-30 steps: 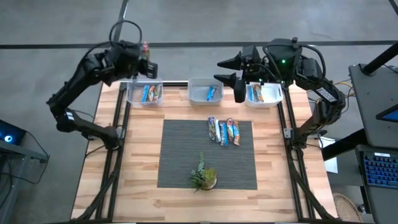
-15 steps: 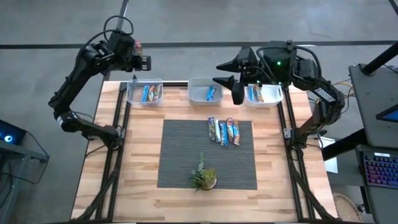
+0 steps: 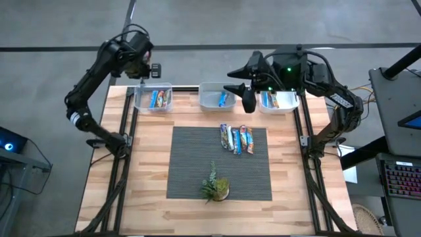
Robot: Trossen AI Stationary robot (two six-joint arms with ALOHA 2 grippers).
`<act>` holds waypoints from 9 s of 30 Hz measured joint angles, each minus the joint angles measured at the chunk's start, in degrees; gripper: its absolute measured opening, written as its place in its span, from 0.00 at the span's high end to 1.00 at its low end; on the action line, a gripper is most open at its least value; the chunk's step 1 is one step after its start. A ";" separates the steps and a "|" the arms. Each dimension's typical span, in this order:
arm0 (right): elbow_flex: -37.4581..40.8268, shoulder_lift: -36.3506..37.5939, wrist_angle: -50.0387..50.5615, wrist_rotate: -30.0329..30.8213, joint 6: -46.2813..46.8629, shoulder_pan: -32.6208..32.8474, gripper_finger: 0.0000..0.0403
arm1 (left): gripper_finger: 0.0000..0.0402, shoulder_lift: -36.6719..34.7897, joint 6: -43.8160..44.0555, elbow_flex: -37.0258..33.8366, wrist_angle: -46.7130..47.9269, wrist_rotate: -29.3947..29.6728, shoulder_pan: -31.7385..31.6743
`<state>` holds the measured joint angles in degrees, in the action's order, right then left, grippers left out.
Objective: Pick and place Granola Bars by type
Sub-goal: Put the red granola bar into the transparent bin
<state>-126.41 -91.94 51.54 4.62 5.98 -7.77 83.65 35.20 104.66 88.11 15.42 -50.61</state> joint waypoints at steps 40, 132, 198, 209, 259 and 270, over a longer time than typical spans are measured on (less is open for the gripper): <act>0.11 0.00 2.72 0.04 -3.20 0.00 0.46 | 0.89 3.19 1.75 -30.60 -19.14 -13.00 -9.68; 6.10 -0.02 2.18 7.63 1.55 -0.11 0.46 | 0.95 -19.91 -64.90 -59.98 -34.01 7.47 27.08; 6.10 0.00 2.25 9.49 4.42 -0.11 0.46 | 0.59 -0.79 -80.21 -60.00 -33.75 0.15 20.05; 6.10 0.00 2.27 9.44 3.63 -0.11 0.46 | 0.59 3.19 -80.06 -60.02 -34.14 -0.42 19.54; 6.10 0.02 2.22 9.44 0.87 -0.12 0.46 | 0.93 3.83 -63.00 -21.16 -16.32 2.03 13.10; 6.10 0.02 2.24 9.42 0.11 -0.11 0.46 | 0.93 3.83 -39.68 -17.14 -21.44 -6.52 -2.29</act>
<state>-120.31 -91.92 53.78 14.04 6.09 -7.88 87.48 -4.48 87.52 66.67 8.90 -52.90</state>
